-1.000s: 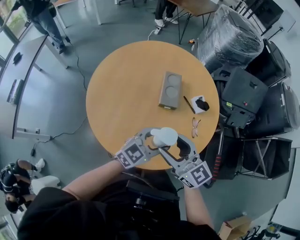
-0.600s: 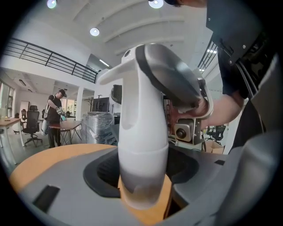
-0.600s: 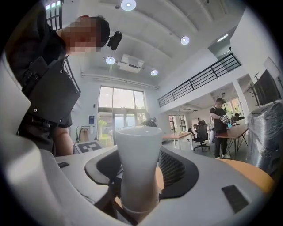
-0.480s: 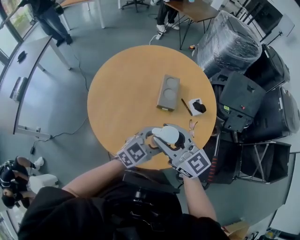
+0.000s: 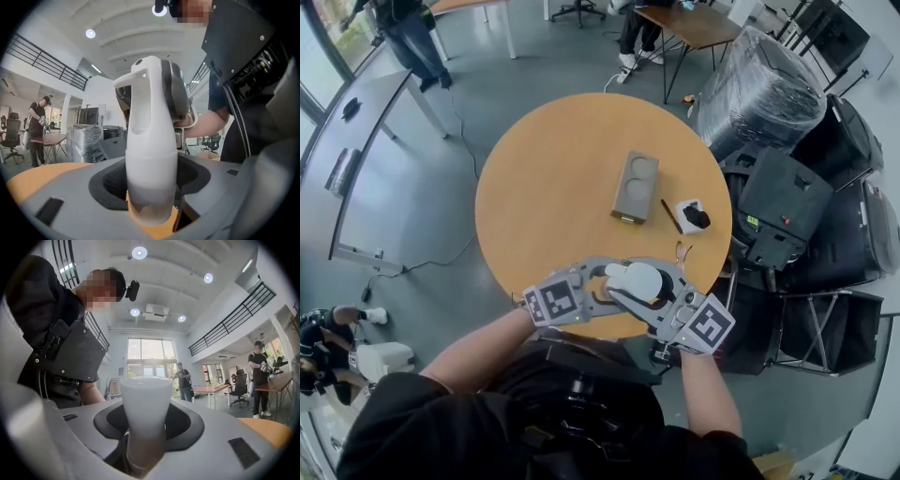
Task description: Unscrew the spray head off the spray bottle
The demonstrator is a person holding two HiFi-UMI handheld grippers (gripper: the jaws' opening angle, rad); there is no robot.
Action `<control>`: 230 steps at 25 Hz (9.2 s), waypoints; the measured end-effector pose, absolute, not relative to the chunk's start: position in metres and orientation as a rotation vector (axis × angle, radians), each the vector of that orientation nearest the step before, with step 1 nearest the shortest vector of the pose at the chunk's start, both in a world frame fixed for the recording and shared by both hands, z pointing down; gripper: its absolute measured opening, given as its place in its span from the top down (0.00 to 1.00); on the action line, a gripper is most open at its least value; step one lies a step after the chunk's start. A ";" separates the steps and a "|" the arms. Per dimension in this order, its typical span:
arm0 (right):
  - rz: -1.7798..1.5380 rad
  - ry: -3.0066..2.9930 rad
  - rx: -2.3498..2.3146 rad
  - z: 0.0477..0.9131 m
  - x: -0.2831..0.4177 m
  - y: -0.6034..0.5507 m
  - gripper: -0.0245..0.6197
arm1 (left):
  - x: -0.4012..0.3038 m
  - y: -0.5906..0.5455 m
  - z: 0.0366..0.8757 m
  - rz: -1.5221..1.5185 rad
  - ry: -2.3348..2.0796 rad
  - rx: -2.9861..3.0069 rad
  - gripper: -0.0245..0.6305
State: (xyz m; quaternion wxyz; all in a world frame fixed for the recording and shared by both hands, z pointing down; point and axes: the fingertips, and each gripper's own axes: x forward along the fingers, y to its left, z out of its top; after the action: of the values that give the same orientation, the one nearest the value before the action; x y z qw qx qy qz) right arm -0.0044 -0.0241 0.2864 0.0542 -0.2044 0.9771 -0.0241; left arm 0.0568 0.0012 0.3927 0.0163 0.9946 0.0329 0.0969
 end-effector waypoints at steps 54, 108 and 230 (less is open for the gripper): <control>-0.049 3.167 -0.572 0.309 0.012 -0.027 0.49 | 0.066 -0.021 0.373 0.192 -0.004 3.069 0.50; -0.127 2.793 -1.325 0.311 0.014 -0.066 0.45 | 0.060 -0.054 0.378 0.190 -0.690 3.052 0.50; -1.272 3.311 -1.294 0.803 0.055 -0.141 0.56 | 0.028 -0.145 0.735 0.224 -0.592 2.948 0.50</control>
State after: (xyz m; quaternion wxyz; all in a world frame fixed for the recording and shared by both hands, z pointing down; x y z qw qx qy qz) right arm 0.0546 -0.1409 0.8027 -0.3115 -0.3256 0.8334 -0.3200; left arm 0.0279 -0.1448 0.7346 0.0633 0.9757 -0.1961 0.0740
